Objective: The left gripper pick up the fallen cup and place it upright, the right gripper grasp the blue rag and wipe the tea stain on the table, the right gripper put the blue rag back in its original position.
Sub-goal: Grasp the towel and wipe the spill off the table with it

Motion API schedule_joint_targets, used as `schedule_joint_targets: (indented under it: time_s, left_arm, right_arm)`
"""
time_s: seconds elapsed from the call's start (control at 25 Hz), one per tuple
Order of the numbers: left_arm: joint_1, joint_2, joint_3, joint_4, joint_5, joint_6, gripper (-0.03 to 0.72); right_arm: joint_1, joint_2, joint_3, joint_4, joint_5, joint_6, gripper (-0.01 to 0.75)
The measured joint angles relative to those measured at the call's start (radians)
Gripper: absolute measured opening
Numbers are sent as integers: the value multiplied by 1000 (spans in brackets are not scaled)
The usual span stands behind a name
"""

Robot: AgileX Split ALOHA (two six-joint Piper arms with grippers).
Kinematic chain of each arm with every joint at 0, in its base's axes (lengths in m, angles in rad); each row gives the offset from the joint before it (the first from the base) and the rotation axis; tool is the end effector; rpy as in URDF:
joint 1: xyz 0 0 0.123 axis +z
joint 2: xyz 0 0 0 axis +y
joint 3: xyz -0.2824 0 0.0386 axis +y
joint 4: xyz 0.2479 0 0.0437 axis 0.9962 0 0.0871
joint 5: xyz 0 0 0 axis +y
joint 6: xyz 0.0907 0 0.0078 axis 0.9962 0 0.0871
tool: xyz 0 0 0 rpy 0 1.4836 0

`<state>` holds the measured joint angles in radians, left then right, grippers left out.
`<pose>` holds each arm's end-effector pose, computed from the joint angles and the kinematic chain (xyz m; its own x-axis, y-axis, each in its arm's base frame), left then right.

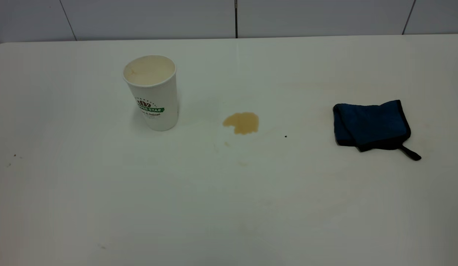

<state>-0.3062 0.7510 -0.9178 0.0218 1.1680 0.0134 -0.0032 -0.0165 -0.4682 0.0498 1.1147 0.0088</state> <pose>0.1079 -0.0322 0.3560 -0.7485 0.2597 -0.6102 0.3062 0.9515 0.0293 -0.0062 0.0041 0.2641 -0.5170 0.0324 -0.8554 -0.0192 0.9986 0.0494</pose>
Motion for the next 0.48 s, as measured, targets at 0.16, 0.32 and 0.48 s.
schedule_joint_targets:
  time_s: [0.16, 0.32, 0.48]
  left_arm:
    - [0, -166, 192, 10, -1, -19, 456]
    - [0, -261, 319, 1, -5, -25, 456]
    - [0, -336, 403, -8, -43, -8, 456]
  right_arm:
    - [0, 0, 0, 0, 0, 0, 240]
    - [0, 0, 0, 0, 0, 0, 240]
    - [0, 0, 0, 0, 0, 0, 240]
